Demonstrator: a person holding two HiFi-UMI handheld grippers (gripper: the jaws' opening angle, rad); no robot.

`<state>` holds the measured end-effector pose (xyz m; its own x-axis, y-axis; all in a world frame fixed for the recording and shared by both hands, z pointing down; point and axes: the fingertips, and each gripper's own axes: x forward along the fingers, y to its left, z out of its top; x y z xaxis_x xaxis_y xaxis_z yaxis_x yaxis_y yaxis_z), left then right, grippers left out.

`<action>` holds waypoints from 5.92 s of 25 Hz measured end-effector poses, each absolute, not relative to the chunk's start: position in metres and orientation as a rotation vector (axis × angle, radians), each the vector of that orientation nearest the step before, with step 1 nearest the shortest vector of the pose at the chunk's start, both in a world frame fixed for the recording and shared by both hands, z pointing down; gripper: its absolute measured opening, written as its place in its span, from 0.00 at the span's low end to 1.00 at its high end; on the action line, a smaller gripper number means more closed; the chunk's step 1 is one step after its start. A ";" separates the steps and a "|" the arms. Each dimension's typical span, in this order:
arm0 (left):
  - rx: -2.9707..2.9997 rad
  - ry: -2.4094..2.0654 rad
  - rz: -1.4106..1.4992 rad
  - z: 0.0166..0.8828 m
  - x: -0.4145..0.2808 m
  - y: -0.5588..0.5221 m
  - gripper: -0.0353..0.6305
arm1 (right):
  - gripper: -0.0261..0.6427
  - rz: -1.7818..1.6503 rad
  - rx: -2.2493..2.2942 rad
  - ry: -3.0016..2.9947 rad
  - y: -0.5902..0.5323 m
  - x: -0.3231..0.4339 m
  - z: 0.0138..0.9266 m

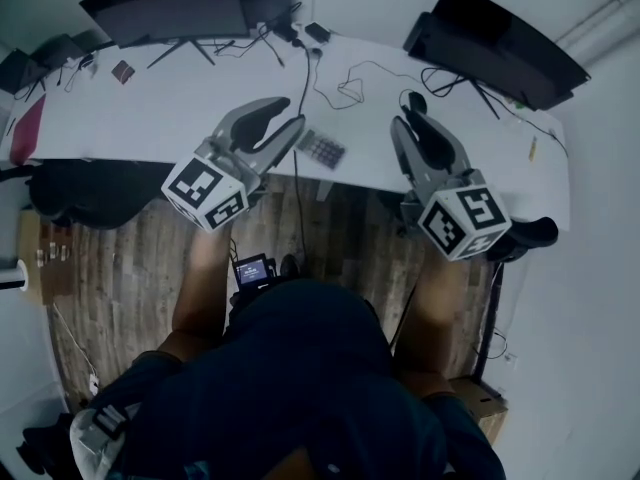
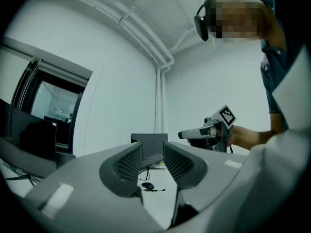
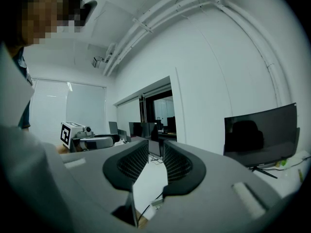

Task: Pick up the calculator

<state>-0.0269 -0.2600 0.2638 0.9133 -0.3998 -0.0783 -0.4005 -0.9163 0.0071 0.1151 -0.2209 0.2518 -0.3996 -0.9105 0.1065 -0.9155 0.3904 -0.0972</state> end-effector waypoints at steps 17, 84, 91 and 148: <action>-3.136 0.637 0.139 0.291 -0.055 -0.300 0.25 | 0.16 0.346 1.693 -2.524 -0.259 0.088 0.287; -3.511 1.034 -0.958 0.689 -0.004 -0.416 0.33 | 0.28 1.750 1.284 -2.111 -0.332 0.108 0.713; -3.544 0.964 -1.027 0.703 0.004 -0.409 0.33 | 0.28 1.824 1.294 -2.105 -0.336 0.107 0.719; -3.277 1.000 -0.298 0.448 -0.015 -0.389 0.29 | 0.27 0.877 1.600 -2.582 -0.362 0.111 0.441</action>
